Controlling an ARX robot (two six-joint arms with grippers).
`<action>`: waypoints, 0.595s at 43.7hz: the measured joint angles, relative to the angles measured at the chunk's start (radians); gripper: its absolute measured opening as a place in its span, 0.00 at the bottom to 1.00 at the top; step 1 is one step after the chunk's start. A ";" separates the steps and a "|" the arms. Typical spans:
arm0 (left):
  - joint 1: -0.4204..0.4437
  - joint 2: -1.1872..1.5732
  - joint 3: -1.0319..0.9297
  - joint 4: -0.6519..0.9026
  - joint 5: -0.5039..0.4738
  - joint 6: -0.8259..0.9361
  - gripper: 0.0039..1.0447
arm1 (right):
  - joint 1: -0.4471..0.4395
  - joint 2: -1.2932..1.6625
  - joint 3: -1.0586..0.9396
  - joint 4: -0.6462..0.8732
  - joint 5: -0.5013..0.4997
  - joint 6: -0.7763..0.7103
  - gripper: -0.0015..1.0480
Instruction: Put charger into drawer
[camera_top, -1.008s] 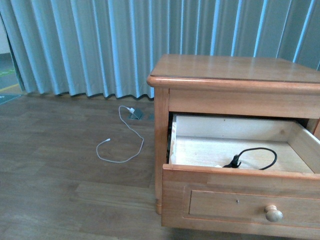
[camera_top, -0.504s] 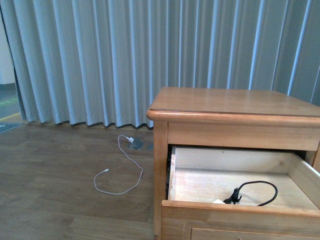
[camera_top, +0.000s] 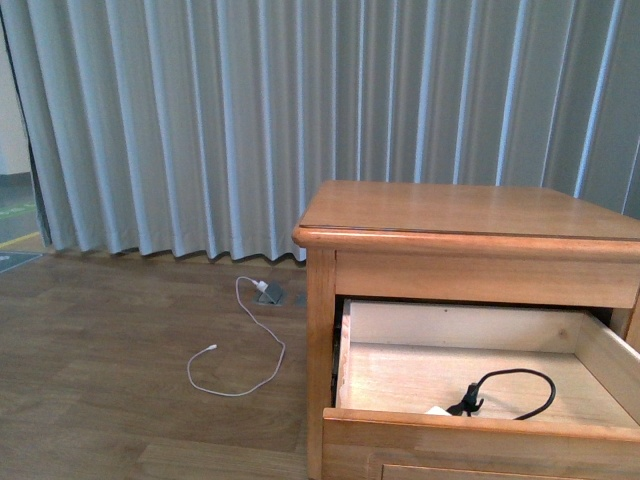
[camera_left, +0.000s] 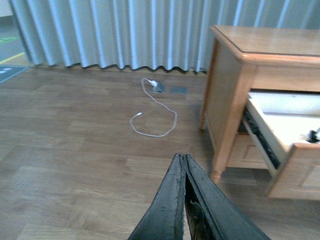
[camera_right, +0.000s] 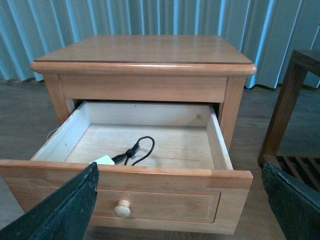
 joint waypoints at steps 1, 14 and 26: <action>0.022 -0.005 -0.006 0.001 -0.001 0.000 0.04 | 0.000 0.000 0.000 0.000 0.000 0.000 0.92; 0.038 -0.042 -0.055 0.013 0.009 0.000 0.04 | 0.000 0.000 0.000 0.000 0.000 0.000 0.92; 0.038 -0.072 -0.087 0.017 0.009 0.000 0.04 | 0.000 0.000 0.000 0.000 0.000 0.000 0.92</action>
